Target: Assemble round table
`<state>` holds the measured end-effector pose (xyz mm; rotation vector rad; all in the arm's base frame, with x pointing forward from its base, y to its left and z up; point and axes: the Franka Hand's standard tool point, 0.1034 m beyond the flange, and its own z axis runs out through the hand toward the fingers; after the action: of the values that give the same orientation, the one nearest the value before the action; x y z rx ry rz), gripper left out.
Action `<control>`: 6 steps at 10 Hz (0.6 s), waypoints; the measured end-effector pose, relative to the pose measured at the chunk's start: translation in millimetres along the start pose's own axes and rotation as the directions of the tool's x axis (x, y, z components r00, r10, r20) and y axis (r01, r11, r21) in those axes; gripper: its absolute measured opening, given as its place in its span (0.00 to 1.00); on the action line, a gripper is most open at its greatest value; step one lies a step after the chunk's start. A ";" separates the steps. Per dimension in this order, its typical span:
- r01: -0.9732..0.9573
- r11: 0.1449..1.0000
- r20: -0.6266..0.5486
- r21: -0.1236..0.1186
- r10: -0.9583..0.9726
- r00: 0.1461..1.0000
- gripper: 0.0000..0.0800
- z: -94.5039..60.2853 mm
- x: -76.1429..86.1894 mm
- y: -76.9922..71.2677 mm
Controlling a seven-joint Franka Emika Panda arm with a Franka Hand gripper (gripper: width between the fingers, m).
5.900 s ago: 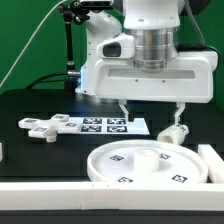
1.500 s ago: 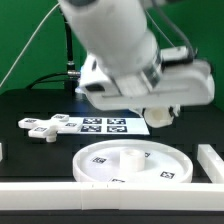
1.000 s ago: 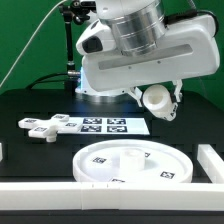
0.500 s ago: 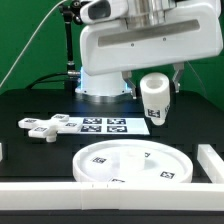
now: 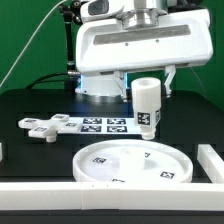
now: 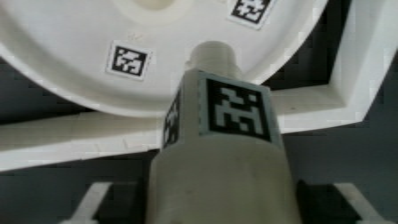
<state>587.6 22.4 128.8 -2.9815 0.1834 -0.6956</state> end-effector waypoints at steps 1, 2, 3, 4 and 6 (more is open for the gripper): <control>0.008 1.000 0.014 -0.002 -0.008 1.000 0.51 0.4 -4.1 2.5; 0.011 1.000 0.006 -0.006 -0.011 1.000 0.51 -0.4 -6.6 4.6; 0.018 1.000 -0.029 -0.018 -0.018 0.999 0.51 -0.9 -20.3 6.9; 0.017 1.000 -0.006 -0.015 -0.017 1.000 0.51 0.9 -23.3 6.4; 0.015 1.000 -0.021 -0.018 -0.016 1.000 0.51 1.6 -23.8 6.2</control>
Offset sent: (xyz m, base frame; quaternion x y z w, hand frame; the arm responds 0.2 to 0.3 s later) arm 0.0000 0.0000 0.0000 0.0000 0.0000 0.0000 1.0000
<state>566.5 19.5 116.3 -2.9965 0.1691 -0.7314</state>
